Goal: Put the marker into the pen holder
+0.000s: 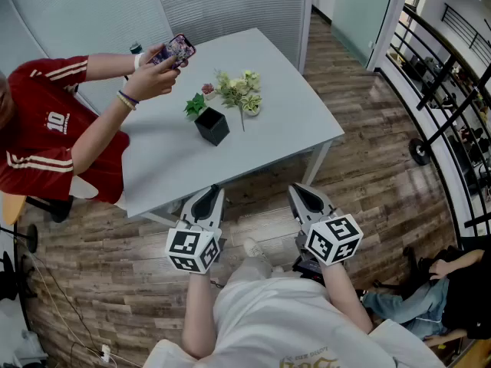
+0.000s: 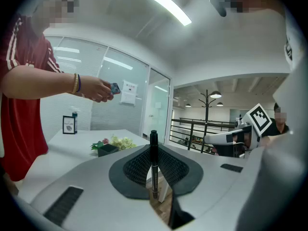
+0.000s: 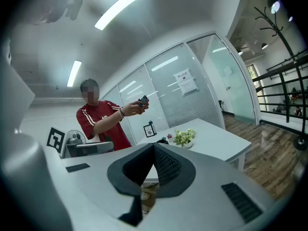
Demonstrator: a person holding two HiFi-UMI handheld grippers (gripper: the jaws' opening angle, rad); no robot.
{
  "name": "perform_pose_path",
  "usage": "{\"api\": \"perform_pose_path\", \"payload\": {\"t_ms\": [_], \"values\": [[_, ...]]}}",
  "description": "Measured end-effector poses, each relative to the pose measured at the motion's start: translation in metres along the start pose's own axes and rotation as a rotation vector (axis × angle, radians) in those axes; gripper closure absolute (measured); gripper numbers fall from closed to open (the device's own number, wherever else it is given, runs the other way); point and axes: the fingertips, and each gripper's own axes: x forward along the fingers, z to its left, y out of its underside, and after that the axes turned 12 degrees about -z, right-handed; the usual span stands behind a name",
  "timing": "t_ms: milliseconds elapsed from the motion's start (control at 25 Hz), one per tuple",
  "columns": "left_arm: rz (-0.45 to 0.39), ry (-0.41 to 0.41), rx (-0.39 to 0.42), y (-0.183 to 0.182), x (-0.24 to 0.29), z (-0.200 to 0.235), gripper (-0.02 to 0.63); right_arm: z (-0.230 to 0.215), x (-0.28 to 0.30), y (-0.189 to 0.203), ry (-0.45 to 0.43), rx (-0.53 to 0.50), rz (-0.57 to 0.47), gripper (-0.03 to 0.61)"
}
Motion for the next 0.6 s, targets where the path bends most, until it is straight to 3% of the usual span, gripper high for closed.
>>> {"api": "perform_pose_path", "payload": {"t_ms": [600], "values": [[-0.028,-0.015,-0.001,-0.01,-0.032,0.012,0.568,0.024,-0.006,-0.003,-0.007,-0.005,-0.025,0.563]]}}
